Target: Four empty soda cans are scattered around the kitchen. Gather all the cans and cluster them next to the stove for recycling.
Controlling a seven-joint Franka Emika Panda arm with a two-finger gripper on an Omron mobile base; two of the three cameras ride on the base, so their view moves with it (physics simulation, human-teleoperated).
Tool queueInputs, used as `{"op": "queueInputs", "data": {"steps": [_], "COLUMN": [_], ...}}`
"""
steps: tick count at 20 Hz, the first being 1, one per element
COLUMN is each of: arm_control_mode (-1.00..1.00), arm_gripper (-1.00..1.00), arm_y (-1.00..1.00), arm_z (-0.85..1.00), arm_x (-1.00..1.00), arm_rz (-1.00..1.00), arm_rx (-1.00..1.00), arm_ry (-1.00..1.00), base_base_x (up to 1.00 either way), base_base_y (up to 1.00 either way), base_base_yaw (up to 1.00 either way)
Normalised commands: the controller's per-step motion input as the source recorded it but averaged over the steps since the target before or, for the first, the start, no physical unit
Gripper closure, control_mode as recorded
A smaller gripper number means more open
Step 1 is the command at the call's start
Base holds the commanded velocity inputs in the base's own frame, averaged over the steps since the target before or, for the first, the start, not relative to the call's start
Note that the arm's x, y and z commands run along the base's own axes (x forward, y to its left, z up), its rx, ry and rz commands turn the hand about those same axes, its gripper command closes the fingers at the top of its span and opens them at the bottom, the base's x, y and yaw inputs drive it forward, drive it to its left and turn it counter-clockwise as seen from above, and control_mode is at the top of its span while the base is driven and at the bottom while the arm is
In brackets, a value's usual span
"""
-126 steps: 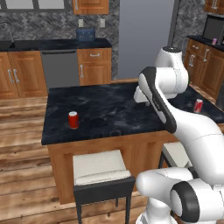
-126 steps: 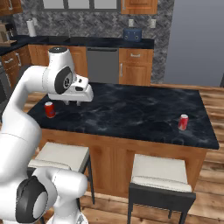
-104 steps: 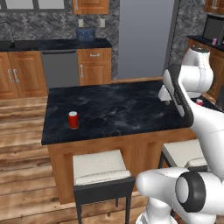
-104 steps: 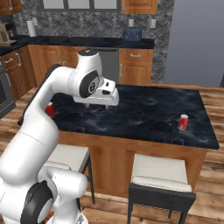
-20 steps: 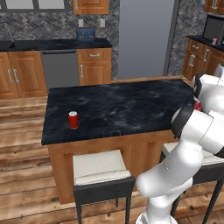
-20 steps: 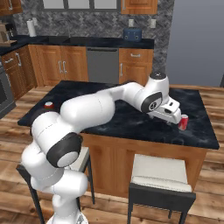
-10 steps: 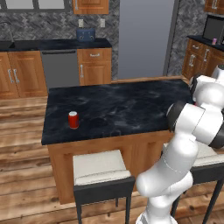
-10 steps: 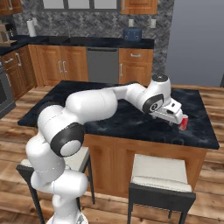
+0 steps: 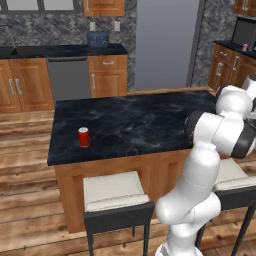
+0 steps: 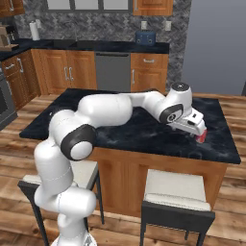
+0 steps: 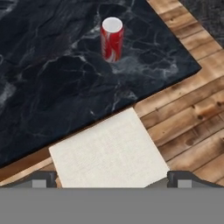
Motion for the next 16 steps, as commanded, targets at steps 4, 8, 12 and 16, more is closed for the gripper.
{"op": "queueInputs", "data": {"steps": [4, 8, 12, 16], "arm_control_mode": [-1.0, -1.0, -1.0, -1.0], "arm_gripper": [-1.0, -1.0, -1.0, -1.0], "arm_y": [-0.1, 0.0, -0.02, -0.03], "arm_z": [-0.04, -0.06, -0.09, -0.1], "arm_x": [0.22, 0.26, 0.28, 0.28], "arm_rz": [0.0, -0.03, -0.04, -0.05], "arm_rx": [0.0, 0.0, 0.0, 0.0], "arm_ry": [0.0, 0.0, 0.0, 0.0], "base_base_x": [0.0, 0.0, 0.0, 0.0], "base_base_y": [0.0, 0.0, 0.0, 0.0], "base_base_yaw": [0.0, 0.0, 0.0, 0.0]}}
